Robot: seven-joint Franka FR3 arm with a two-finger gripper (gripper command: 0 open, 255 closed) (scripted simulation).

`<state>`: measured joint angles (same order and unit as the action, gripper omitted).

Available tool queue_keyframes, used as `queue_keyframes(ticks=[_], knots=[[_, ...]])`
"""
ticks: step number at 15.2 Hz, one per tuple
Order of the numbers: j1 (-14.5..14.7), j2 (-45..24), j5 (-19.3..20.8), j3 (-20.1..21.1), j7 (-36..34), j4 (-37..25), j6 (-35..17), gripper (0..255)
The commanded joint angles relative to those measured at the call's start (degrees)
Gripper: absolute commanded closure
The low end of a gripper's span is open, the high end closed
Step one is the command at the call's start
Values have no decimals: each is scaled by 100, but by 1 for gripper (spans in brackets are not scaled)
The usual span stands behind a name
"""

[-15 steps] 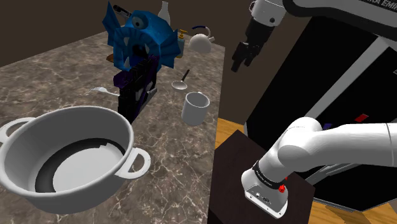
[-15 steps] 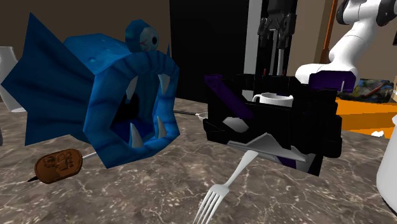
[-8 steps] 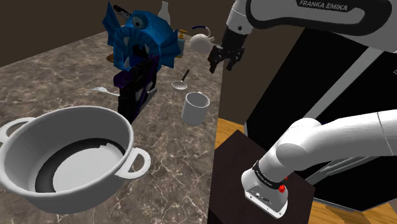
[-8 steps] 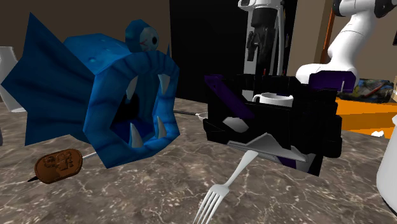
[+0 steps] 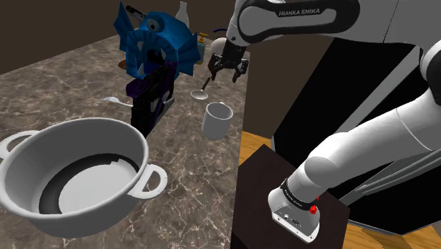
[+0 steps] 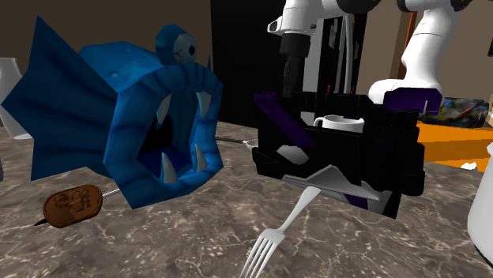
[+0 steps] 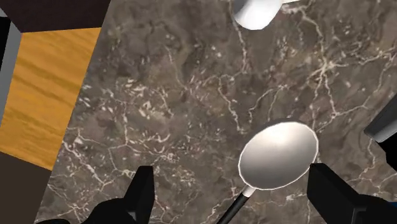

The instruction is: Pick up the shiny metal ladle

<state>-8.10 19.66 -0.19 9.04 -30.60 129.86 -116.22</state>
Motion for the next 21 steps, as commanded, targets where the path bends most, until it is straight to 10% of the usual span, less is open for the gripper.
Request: queue_keyframes(ticks=[1,13,21], knots=[[-95,-382,28,62,-422,-174,-247,0],[-469,-2769,416,-56,-2576,-1672,-1302,0],[-452,-3031,495,-79,-2642,-1398,-1832,0]])
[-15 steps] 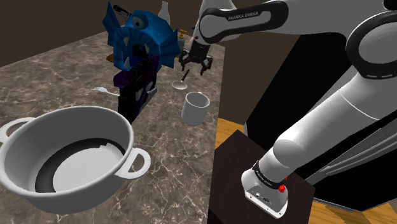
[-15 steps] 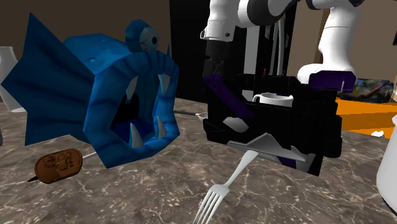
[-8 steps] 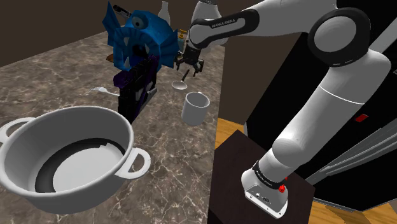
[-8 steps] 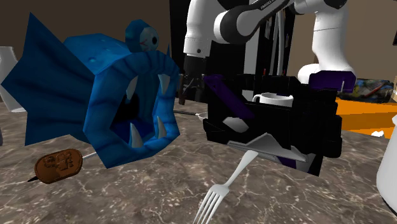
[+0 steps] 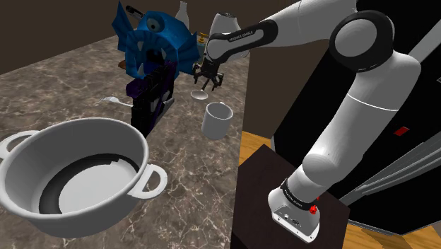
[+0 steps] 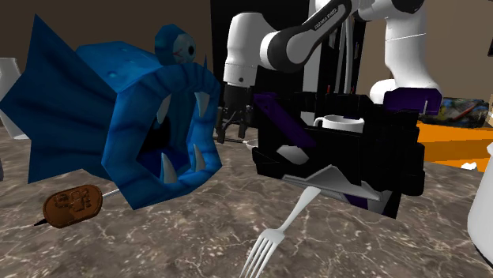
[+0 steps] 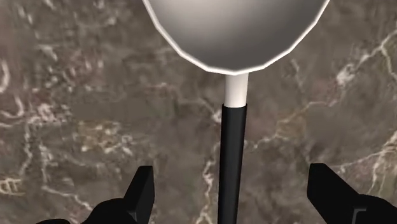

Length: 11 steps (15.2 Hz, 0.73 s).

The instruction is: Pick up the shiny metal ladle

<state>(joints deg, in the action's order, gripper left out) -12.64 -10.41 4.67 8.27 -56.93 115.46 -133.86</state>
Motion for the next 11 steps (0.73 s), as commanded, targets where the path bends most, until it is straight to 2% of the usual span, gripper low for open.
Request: queue_keyframes(ticks=[1,2,11], knots=[[2,-24,9,-2,-10,42,-69,0],[3,-31,10,-1,-11,22,-55,255],[2,-24,10,-2,-10,42,-69,255]])
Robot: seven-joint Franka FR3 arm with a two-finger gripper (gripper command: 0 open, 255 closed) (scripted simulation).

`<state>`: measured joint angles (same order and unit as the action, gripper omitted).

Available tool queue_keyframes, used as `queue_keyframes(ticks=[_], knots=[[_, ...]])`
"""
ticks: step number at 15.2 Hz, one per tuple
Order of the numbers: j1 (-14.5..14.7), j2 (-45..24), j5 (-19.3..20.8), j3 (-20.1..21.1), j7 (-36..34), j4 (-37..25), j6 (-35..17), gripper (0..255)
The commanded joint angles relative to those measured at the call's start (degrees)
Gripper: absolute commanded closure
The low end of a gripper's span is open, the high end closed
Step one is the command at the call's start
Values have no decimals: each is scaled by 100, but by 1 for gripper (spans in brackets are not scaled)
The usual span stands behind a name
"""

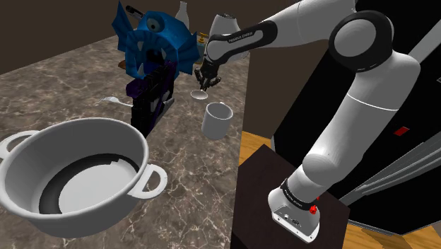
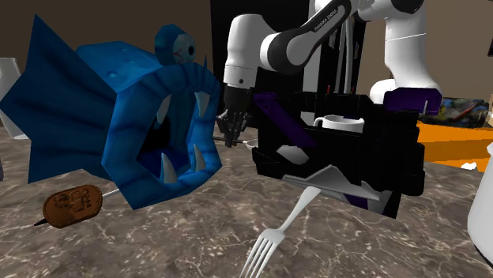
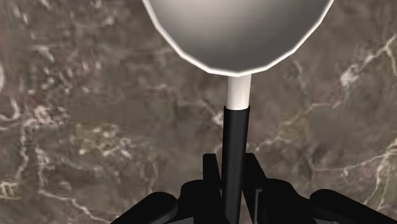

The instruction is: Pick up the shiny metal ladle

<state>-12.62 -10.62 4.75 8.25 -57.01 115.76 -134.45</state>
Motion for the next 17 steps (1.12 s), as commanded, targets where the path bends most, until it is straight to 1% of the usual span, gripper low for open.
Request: queue_keyframes(ticks=[1,15,17], knots=[[-1,35,-11,3,9,-19,60,255],[-16,454,-137,26,117,-600,1053,255],[-16,458,-138,26,119,-608,1064,255]])
